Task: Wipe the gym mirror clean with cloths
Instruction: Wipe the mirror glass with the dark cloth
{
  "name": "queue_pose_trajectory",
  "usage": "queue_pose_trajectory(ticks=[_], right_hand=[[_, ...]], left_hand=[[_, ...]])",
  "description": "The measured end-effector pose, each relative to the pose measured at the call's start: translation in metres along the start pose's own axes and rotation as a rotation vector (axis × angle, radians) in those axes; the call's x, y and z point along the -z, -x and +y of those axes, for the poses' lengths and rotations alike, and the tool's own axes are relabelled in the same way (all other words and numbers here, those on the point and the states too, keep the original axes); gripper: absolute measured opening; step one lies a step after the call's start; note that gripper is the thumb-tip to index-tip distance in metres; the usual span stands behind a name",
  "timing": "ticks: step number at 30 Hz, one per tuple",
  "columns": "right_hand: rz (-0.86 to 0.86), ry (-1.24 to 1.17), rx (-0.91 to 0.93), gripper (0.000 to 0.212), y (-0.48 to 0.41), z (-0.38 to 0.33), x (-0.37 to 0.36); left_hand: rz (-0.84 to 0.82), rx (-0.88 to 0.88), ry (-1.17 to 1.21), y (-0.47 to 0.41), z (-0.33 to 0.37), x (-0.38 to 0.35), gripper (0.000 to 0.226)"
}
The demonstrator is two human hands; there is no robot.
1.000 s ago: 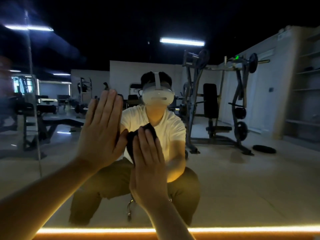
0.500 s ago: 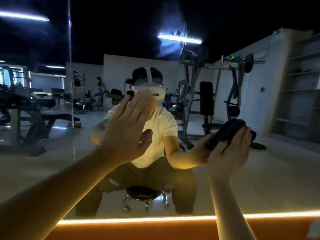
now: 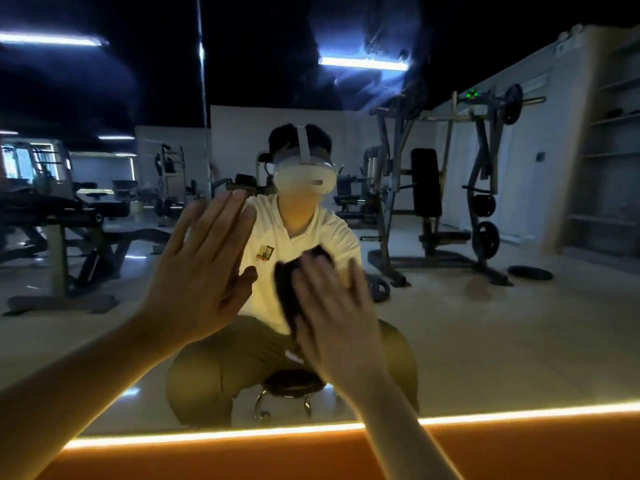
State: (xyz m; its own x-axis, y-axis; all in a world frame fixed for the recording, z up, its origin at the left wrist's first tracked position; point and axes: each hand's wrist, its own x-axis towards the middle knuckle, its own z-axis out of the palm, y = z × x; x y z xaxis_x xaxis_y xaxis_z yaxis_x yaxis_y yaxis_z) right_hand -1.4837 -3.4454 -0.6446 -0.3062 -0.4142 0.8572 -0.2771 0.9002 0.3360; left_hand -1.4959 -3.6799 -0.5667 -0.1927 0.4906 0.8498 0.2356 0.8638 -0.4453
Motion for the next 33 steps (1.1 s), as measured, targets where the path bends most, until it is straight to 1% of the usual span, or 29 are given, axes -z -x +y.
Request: queue_pose_trajectory(ticks=[1,2,5,6,7,8,9,11,13,14,16,18,19,20,21,23,25,27,29,30,31,32,33], right_hand=[[0.029,0.009,-0.09,0.06,-0.001,0.018,0.004],[0.084,0.007,-0.234,0.057,-0.002,0.039,0.007],[0.263,-0.045,-0.746,0.056,-0.001,0.098,0.013],[0.298,-0.072,-0.859,0.057,-0.005,0.106,0.014],[0.325,-0.087,-0.93,0.059,-0.012,0.105,0.015],[0.349,-0.097,-0.959,0.062,-0.023,0.097,0.015],[0.363,-0.103,-0.936,0.064,-0.036,0.081,0.015],[0.364,-0.111,-0.795,0.065,-0.061,0.039,0.012],[0.344,-0.224,-0.638,0.063,-0.083,-0.008,0.003],[0.295,-0.251,-0.537,0.064,-0.089,-0.032,0.0],[0.173,-0.208,-0.258,0.062,-0.09,-0.067,-0.007],[0.107,-0.111,0.015,0.061,-0.088,-0.063,-0.009],[0.085,-0.032,0.104,0.062,-0.089,-0.05,-0.004],[0.06,0.027,0.143,0.062,-0.092,-0.034,0.004],[0.053,0.054,0.133,0.059,-0.096,-0.016,0.012],[0.126,0.032,-0.007,0.055,-0.102,0.026,0.025],[0.226,0.024,-0.232,0.055,-0.102,0.069,0.031],[0.285,0.028,-0.485,0.056,-0.097,0.105,0.035],[0.353,-0.002,-0.707,0.059,-0.101,0.123,0.038],[0.385,-0.022,-0.789,0.061,-0.109,0.122,0.04],[0.408,-0.036,-0.836,0.063,-0.119,0.115,0.041],[0.434,-0.06,-0.838,0.063,-0.132,0.101,0.041],[0.463,-0.087,-0.789,0.063,-0.145,0.083,0.041]], left_hand=[[-0.002,0.0,0.01,0.0,-0.001,-0.003,0.077],[0.0,0.01,0.025,0.001,-0.001,-0.005,0.076],[0.024,0.036,0.082,0.001,0.002,-0.011,0.077],[0.035,0.033,0.09,0.001,0.002,-0.012,0.077],[0.046,0.027,0.096,0.001,0.0,-0.012,0.076],[0.054,0.021,0.102,0.001,-0.001,-0.013,0.076],[0.056,0.016,0.11,0.001,-0.002,-0.012,0.076],[0.045,0.003,0.132,0.0,-0.005,-0.01,0.074],[0.042,-0.026,0.164,-0.002,-0.013,-0.004,0.066],[0.054,-0.042,0.176,-0.003,-0.02,0.001,0.062],[0.114,-0.049,0.186,-0.011,-0.037,0.01,0.059],[0.175,-0.025,0.185,-0.023,-0.052,0.016,0.059],[0.181,-0.008,0.179,-0.03,-0.058,0.018,0.061],[0.171,0.009,0.169,-0.038,-0.062,0.018,0.065],[0.151,0.02,0.156,-0.044,-0.066,0.018,0.069],[0.121,0.033,0.125,-0.054,-0.07,0.017,0.077],[0.125,0.052,0.109,-0.061,-0.074,0.016,0.083],[0.136,0.095,0.106,-0.067,-0.076,0.015,0.087],[0.145,0.144,0.101,-0.076,-0.078,0.015,0.089],[0.157,0.164,0.1,-0.081,-0.079,0.017,0.09],[0.174,0.183,0.104,-0.086,-0.08,0.018,0.089],[0.196,0.2,0.115,-0.09,-0.08,0.02,0.088],[0.217,0.216,0.13,-0.095,-0.08,0.021,0.086]])
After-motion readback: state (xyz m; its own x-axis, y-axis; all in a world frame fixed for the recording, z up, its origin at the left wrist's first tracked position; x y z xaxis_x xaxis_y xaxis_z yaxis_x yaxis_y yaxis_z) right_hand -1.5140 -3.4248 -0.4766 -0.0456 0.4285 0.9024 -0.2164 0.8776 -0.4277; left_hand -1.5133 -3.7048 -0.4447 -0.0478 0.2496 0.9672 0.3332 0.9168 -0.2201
